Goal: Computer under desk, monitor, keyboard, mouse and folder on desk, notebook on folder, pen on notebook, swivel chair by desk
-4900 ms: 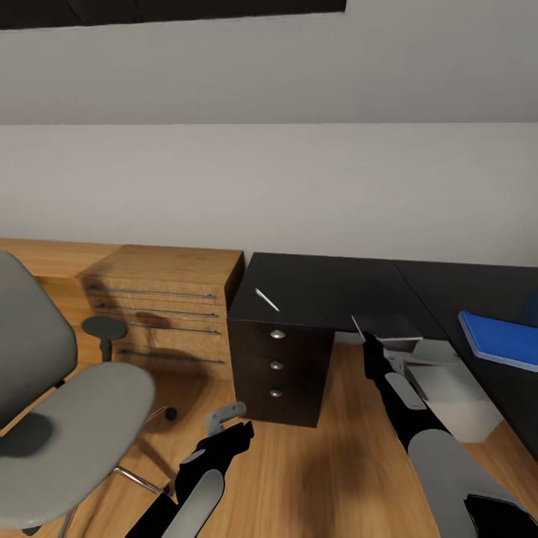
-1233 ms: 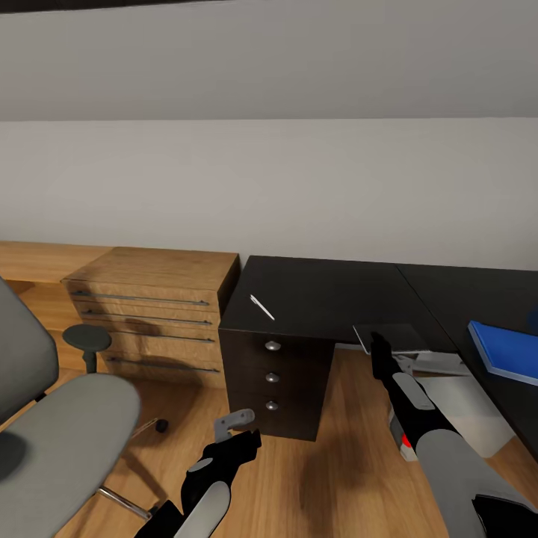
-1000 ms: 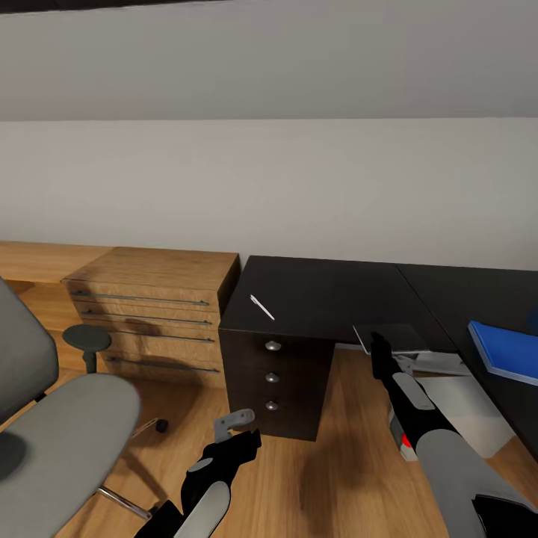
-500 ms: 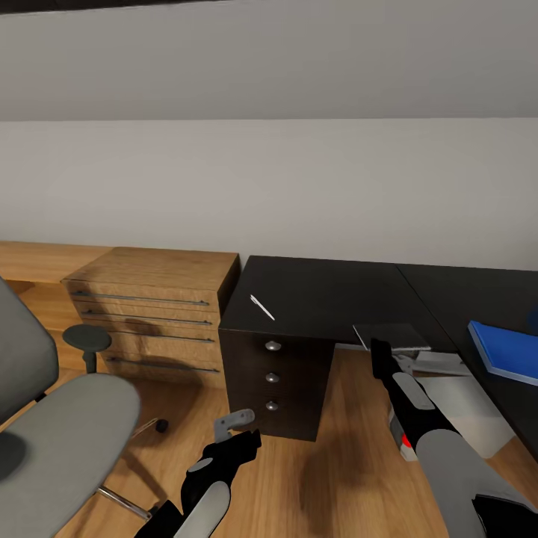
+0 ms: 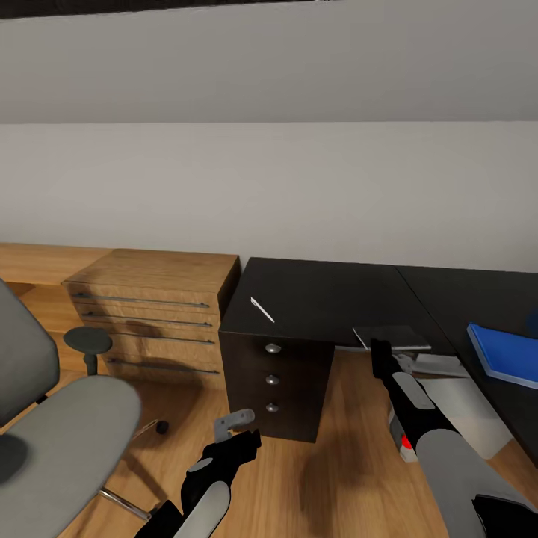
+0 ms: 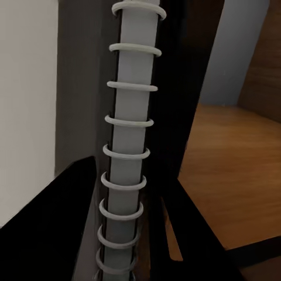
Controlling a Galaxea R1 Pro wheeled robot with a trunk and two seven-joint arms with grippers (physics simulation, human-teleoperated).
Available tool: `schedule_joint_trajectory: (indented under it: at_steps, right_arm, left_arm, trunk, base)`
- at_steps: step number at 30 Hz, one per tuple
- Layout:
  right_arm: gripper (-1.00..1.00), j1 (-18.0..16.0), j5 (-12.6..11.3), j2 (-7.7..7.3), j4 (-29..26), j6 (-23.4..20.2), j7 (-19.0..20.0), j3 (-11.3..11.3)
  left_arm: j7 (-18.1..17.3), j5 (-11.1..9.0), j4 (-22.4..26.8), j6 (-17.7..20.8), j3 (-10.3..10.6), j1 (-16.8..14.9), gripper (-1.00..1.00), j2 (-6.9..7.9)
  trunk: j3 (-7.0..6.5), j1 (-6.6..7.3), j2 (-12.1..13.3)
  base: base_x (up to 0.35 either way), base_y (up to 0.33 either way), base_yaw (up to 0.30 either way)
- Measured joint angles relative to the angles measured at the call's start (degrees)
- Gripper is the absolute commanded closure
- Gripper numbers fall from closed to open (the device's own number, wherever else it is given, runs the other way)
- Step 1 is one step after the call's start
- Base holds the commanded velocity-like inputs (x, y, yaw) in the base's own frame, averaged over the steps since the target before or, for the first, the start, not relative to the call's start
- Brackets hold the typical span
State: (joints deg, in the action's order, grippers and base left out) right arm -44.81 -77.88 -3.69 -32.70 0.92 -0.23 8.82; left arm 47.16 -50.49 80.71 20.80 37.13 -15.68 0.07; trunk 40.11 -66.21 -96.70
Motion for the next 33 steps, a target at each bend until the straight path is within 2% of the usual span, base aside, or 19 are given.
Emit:
schedule_joint_trajectory:
  at_steps: [6,14,27,33]
  right_arm:
    - [1.0,0.0,-0.1,0.02,-1.5,0.1,0.8,0.0]
    - [1.0,0.0,-0.1,0.06,-2.2,0.2,4.1,0.0]
    - [1.0,0.0,0.0,-0.03,-3.4,0.4,5.0,0.3]
    - [1.0,0.0,-0.1,-1.31,-4.4,0.4,4.9,2.4]
  left_arm:
    - [0.0,0.0,0.0,0.0,0.0,0.0,-1.0,-0.05]
    - [0.0,-0.1,0.0,0.0,0.0,0.0,-1.0,-0.04]
    - [-0.1,-0.1,0.0,0.0,0.1,0.0,-1.0,-0.07]
    - [-0.1,-0.1,-1.0,0.0,0.1,0.0,-1.0,-0.1]
  trunk:
    - [-1.07,1.32,2.4]
    - [-2.51,3.08,5.6]
    - [-4.84,5.93,10.8]
    - [-4.63,5.94,10.8]
  base:
    - [0.0,0.0,0.0]
    - [0.0,0.0,0.0]
    - [0.0,0.0,-0.004]
    - [0.0,0.0,-0.146]
